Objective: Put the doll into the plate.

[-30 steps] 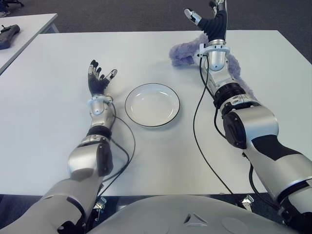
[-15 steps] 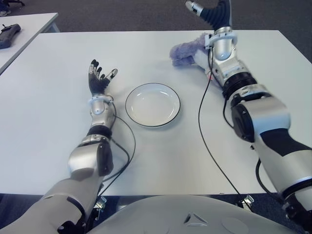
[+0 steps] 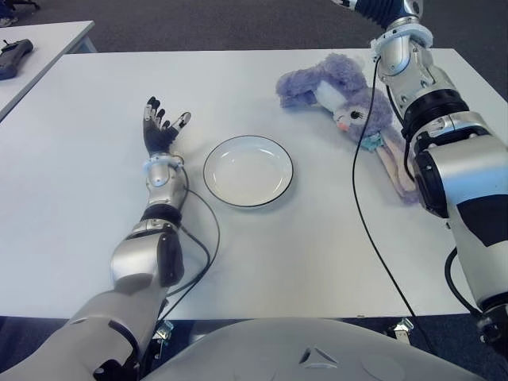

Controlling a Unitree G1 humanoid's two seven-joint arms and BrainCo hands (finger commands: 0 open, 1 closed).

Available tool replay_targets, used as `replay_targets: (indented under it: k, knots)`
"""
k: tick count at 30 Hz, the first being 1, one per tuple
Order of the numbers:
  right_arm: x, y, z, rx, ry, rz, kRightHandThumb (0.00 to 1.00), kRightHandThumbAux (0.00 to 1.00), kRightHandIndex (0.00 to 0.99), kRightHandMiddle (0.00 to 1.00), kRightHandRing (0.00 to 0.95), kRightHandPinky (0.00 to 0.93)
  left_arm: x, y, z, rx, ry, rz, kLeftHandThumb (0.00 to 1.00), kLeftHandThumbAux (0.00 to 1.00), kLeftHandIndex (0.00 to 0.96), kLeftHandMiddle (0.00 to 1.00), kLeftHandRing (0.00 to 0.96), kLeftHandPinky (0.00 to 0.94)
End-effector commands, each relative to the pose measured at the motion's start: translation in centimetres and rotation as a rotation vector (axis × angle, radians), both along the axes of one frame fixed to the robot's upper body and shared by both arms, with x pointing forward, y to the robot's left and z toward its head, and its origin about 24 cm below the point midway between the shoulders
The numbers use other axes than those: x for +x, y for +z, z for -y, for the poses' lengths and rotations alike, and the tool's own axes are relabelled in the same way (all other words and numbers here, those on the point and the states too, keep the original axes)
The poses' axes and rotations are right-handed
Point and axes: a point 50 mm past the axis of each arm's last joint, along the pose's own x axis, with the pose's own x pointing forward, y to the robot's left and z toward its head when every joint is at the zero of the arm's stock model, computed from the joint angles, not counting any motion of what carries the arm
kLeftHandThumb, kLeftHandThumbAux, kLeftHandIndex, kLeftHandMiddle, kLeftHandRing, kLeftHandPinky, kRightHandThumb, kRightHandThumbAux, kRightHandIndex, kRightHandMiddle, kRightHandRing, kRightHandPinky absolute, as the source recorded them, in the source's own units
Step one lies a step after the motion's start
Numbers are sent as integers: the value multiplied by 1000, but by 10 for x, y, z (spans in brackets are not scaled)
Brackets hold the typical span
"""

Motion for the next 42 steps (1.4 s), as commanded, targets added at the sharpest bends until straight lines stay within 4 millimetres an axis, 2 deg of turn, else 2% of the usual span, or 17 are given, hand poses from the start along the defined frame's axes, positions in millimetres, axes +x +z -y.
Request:
replay_targets:
  k: [1,17,23,29,34,38,42]
  knots:
    - [3,-12,9,-286,-133,-100,107,386,0,0,0,0,-96,-113,13,-162,62,-452,12,877,63,58,36,52]
    - [5,-24,21,-716,-271,-252,141,367,0,0,0,0,-97,-112,11,-149,64,-448,0,895,64,61,37,45]
    - [5,-28,22,-785,-292,-279,139,368,0,0,0,0,-97,-112,12,-133,56,-447,0,898,66,53,29,42]
    - [3,-51,24,-884,-289,-337,152,389,0,0,0,0,-96,-112,14,-119,45,-453,0,900,63,40,20,38]
    - [1,-61,28,-977,-290,-369,167,403,0,0,0,0,-96,-113,14,-129,49,-458,0,897,58,36,14,33]
    - [-2,-76,34,-1104,-279,-408,184,404,0,0,0,0,-96,-113,14,-146,60,-458,0,898,60,41,16,30]
    - [-3,-83,34,-1149,-267,-425,206,406,0,0,0,0,-96,-113,14,-143,58,-453,0,890,60,40,15,32]
